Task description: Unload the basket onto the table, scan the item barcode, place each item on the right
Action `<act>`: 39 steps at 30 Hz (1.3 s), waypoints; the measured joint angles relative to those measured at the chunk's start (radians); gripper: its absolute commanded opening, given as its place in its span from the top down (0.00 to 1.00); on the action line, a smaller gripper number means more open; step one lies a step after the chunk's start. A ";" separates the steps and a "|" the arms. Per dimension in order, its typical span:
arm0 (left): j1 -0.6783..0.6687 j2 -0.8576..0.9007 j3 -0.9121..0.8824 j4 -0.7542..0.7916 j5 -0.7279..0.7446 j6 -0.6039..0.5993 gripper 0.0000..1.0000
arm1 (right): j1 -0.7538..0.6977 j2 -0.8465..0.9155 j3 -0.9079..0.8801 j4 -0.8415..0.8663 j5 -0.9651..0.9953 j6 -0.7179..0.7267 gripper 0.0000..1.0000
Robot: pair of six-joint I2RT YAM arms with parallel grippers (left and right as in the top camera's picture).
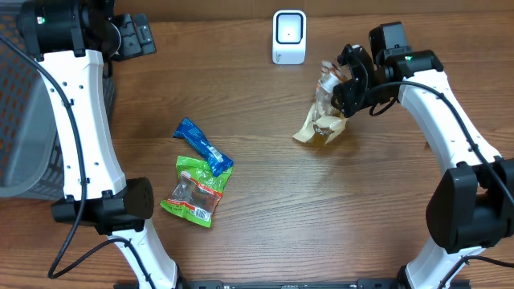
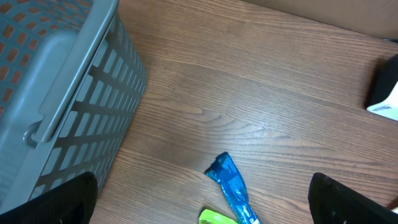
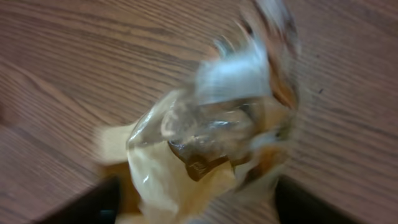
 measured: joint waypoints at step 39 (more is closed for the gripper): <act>0.000 0.000 0.000 0.000 0.000 0.000 0.00 | -0.001 0.090 -0.369 0.572 0.065 1.064 0.59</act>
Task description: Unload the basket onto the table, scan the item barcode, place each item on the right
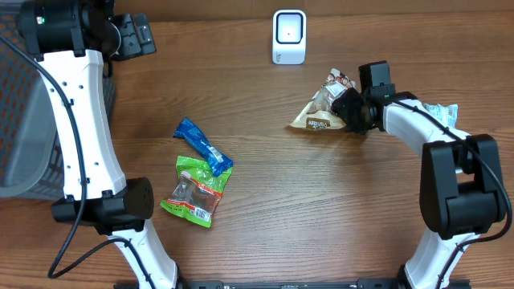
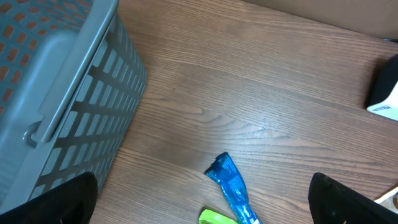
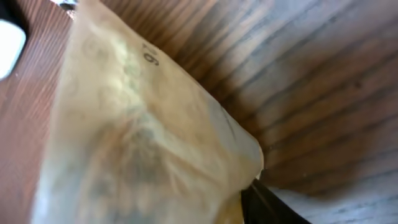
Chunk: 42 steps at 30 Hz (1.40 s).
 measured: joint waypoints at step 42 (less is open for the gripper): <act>0.000 0.000 0.000 0.000 0.000 0.000 0.00 | 0.290 0.001 0.359 -0.047 1.032 -1.164 0.96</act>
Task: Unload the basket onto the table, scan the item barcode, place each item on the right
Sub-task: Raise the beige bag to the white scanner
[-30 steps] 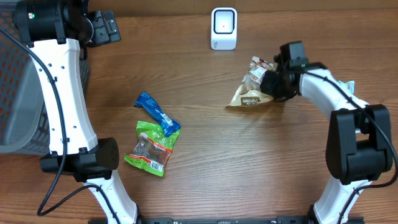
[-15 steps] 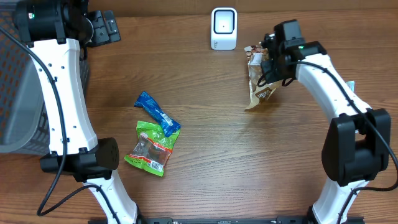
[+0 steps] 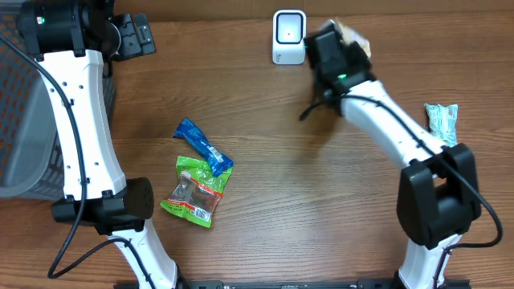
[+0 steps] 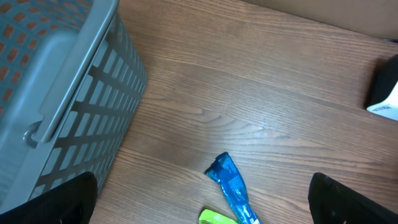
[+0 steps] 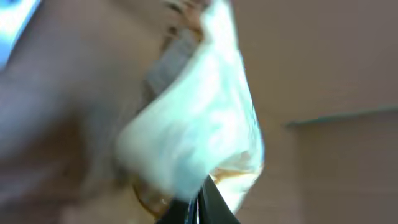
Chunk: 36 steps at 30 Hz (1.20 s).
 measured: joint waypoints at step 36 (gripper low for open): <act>0.000 0.000 0.000 0.000 0.000 0.000 0.00 | -0.435 0.140 -0.053 0.160 -1.307 1.136 0.00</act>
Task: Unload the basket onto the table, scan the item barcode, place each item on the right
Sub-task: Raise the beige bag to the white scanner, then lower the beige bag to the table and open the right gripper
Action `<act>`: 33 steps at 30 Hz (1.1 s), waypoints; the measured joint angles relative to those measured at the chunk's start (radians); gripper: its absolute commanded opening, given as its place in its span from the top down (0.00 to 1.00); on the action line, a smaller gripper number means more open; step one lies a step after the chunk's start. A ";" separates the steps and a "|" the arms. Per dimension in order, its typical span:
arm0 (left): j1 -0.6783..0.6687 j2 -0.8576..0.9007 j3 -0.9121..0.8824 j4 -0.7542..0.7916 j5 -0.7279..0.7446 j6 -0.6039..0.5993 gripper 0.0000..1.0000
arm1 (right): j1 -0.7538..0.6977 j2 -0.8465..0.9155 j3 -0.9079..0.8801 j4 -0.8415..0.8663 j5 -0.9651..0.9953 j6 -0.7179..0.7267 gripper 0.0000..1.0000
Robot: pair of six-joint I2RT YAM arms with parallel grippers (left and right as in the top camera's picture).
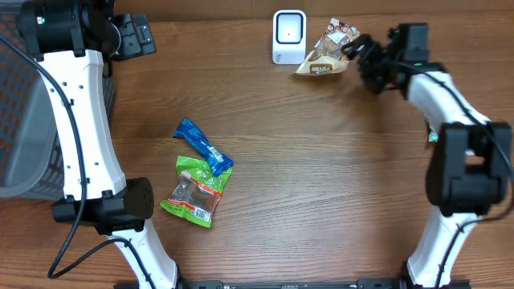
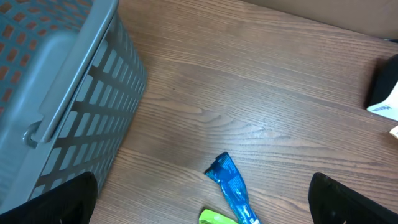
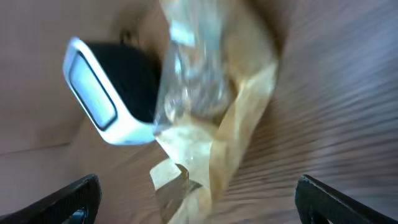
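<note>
A tan and clear snack bag (image 1: pixel 324 57) lies on the table just right of the white barcode scanner (image 1: pixel 289 36). My right gripper (image 1: pixel 363 56) sits just right of the bag, open, with nothing between its fingers. In the right wrist view the blurred bag (image 3: pixel 211 118) sits ahead of the open right gripper (image 3: pixel 199 202), and the scanner (image 3: pixel 102 93) stands beyond it. My left gripper (image 1: pixel 132 36) hangs open at the back left, far from the bag. Seen from the left wrist, that gripper (image 2: pixel 202 198) holds nothing.
A blue wrapper (image 1: pixel 202 146) and a green packet (image 1: pixel 197 189) lie left of the table's middle. The blue wrapper (image 2: pixel 233 186) also shows in the left wrist view. A grey slatted basket (image 2: pixel 56 93) stands at the far left.
My right gripper held the snack bag raised by the scanner. Now the bag lies on the table right of the scanner, and the gripper is open beside it. The left arm has not moved.
My right gripper first held the snack bag hanging over the right middle of the table. Then the bag was low on the table, still gripped. Then it was raised close to the scanner. Now it rests beside the scanner, let go.
</note>
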 measured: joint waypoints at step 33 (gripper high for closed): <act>0.000 0.000 0.000 0.000 0.000 0.000 0.00 | 0.047 0.087 -0.003 -0.190 0.086 -0.097 0.96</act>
